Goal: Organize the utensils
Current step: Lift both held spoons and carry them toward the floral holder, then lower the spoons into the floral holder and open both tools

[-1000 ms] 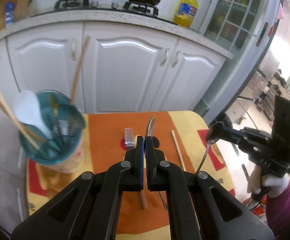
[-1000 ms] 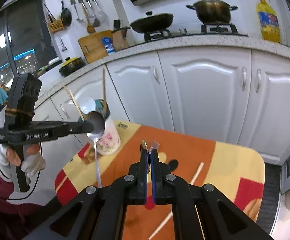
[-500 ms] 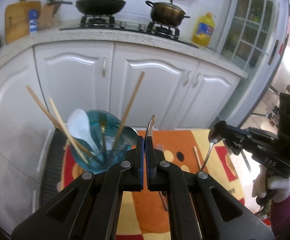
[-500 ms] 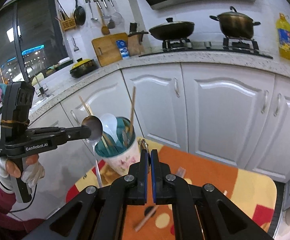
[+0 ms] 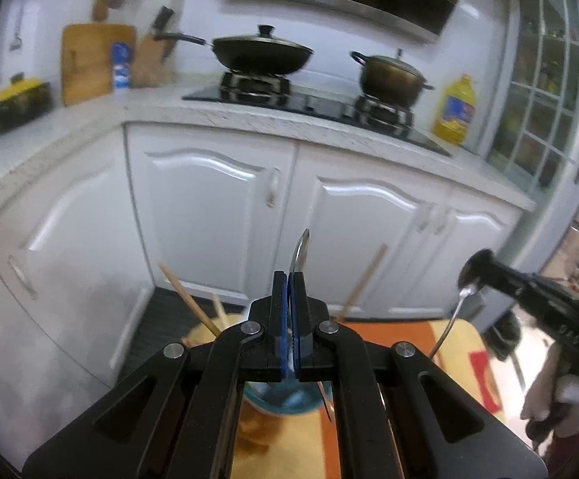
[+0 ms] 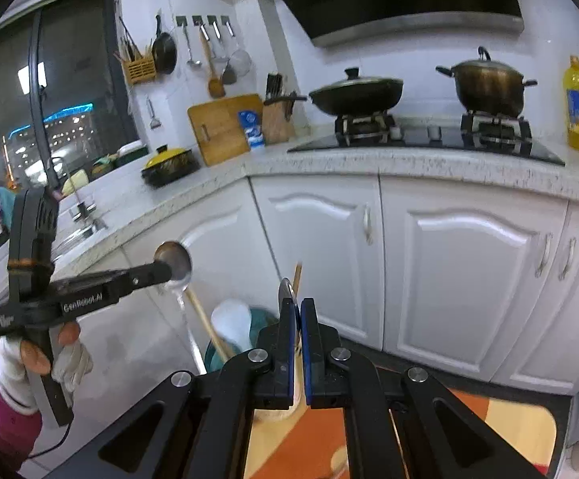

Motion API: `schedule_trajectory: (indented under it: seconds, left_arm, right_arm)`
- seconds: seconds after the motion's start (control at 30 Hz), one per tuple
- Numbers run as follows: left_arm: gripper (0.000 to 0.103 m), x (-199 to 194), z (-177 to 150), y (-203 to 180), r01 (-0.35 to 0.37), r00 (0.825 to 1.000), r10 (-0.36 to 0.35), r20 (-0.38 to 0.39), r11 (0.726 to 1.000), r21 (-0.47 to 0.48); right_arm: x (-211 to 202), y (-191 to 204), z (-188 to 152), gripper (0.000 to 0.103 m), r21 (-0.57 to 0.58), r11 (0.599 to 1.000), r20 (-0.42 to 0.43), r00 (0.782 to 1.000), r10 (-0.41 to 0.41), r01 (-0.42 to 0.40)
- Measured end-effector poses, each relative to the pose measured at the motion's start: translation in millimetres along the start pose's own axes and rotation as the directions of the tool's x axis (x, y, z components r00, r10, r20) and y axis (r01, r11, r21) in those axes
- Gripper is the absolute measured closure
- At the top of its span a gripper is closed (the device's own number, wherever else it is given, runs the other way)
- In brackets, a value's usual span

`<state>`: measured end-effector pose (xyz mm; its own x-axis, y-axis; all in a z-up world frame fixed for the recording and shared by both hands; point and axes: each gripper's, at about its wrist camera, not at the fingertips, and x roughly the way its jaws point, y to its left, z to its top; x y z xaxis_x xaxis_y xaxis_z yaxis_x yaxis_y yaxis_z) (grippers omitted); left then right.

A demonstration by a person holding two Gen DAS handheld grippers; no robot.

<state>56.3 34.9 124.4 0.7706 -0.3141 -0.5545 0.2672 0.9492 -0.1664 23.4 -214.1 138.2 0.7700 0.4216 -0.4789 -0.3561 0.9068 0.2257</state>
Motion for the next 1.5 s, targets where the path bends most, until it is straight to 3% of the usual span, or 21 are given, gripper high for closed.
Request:
schedule_trajectory:
  seconds: [0.3, 0.5, 0.7, 1.13, 1.2, 1.27, 1.47, 1.5]
  left_arm:
    - [0.103, 22, 0, 12, -0.171, 0.982, 0.168, 0.088, 0.985, 0.031]
    - [0.103, 38, -10, 11, -0.217, 0.973, 0.210, 0.092, 0.974, 0.070]
    - [0.103, 52, -24, 12, -0.209, 0.977, 0.206, 0.046, 0.974, 0.081]
    - [0.102, 69, -42, 12, -0.164, 0.985, 0.166, -0.038, 0.985, 0.051]
    - [0.102, 71, -45, 12, -0.154, 0.986, 0.156, -0.058, 0.987, 0.036]
    - [0.101, 70, -47, 12, -0.153, 0.986, 0.155, -0.067, 0.988, 0.026]
    - [0.088, 64, -48, 13, -0.147, 0.987, 0.147, -0.069, 0.989, 0.001]
    - [0.081, 62, -48, 13, -0.147, 0.987, 0.147, -0.067, 0.989, -0.004]
  right_arm:
    - [40, 12, 21, 0.100, 0.006, 0.999, 0.046, 0.998, -0.040, 0.040]
    - [65, 25, 29, 0.100, -0.053, 0.995, 0.072, 0.994, -0.082, 0.086]
    - [89, 41, 28, 0.101, -0.166, 0.972, 0.091, 0.984, -0.151, 0.164]
    - [135, 36, -17, 0.100, -0.176, 0.983, -0.136, 0.987, -0.082, 0.057]
    - [133, 32, -19, 0.094, -0.153, 0.988, -0.156, 0.986, -0.056, 0.032]
    - [126, 30, -19, 0.081, -0.133, 0.991, -0.152, 0.988, -0.036, 0.015]
    - [103, 28, -16, 0.079, -0.105, 0.994, -0.121, 0.993, -0.003, -0.010]
    - [100, 29, -16, 0.079, -0.102, 0.995, -0.117, 0.993, -0.001, -0.011]
